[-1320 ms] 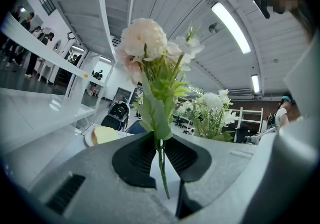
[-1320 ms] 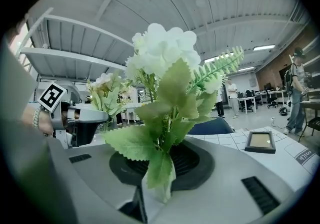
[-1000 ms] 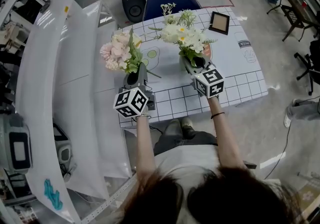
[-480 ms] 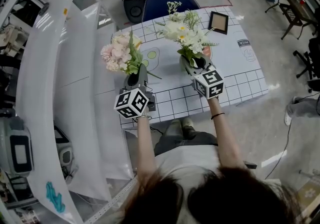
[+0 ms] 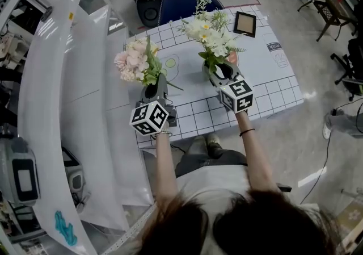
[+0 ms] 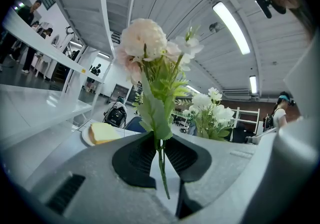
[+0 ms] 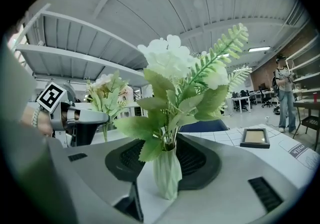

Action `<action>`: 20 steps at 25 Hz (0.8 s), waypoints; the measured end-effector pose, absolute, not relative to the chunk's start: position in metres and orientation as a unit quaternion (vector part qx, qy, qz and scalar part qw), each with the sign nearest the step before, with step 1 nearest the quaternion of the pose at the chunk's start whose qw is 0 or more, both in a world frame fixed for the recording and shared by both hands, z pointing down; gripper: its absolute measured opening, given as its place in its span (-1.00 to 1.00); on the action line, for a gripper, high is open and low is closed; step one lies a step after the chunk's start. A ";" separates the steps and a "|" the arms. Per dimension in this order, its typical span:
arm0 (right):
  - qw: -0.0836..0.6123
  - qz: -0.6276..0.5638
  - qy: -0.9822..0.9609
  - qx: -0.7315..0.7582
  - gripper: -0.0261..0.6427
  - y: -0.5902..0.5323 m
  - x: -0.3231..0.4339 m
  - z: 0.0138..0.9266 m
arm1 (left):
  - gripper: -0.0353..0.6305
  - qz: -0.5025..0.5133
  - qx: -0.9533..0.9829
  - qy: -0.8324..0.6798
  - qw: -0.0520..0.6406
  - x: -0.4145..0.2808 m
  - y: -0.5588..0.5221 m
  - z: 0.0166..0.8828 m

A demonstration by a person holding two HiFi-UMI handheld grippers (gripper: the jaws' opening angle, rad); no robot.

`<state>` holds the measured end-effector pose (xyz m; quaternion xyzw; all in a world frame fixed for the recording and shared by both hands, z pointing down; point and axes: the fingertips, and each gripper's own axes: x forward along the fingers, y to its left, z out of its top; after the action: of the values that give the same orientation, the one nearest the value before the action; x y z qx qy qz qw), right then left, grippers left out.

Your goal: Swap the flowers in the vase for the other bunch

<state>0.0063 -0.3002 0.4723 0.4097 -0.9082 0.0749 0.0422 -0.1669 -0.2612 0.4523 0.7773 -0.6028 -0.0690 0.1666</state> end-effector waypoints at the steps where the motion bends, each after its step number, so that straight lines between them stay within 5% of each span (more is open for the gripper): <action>1: 0.043 0.076 -0.908 0.409 -0.55 -0.299 0.006 0.473 | -0.71 -0.069 0.778 -0.602 0.167 -0.166 -0.261 0.453; 20: 0.046 0.093 -0.904 0.415 -0.52 -0.298 0.014 0.485 | -0.71 -0.067 0.778 -0.601 0.171 -0.166 -0.263 0.457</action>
<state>0.0136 -0.2978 0.4852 0.4149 -0.9039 0.0926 0.0463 -0.1664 -0.2629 0.4570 0.7782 -0.6006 -0.0666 0.1710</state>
